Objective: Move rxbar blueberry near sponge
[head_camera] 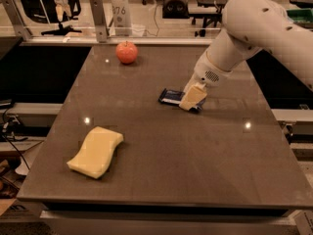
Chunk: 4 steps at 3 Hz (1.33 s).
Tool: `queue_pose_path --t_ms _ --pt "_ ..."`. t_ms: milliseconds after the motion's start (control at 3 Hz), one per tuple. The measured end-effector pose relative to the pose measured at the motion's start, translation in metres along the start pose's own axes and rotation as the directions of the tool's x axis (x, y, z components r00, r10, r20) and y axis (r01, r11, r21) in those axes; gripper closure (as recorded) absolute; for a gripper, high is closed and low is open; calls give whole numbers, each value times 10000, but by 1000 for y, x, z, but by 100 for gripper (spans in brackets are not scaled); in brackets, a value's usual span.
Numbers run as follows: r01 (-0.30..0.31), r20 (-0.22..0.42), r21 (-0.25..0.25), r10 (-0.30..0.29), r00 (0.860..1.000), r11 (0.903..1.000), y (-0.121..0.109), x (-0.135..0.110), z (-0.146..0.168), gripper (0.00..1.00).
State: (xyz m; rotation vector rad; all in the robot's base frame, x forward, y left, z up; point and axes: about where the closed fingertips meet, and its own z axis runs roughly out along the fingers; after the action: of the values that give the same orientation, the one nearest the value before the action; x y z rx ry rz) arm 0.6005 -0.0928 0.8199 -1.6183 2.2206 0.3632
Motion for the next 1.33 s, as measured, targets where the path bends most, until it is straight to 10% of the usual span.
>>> queue_pose_path --t_ms 1333 --pt "720 1225 -451 -660 9903 9964 73 -62 -29 100"
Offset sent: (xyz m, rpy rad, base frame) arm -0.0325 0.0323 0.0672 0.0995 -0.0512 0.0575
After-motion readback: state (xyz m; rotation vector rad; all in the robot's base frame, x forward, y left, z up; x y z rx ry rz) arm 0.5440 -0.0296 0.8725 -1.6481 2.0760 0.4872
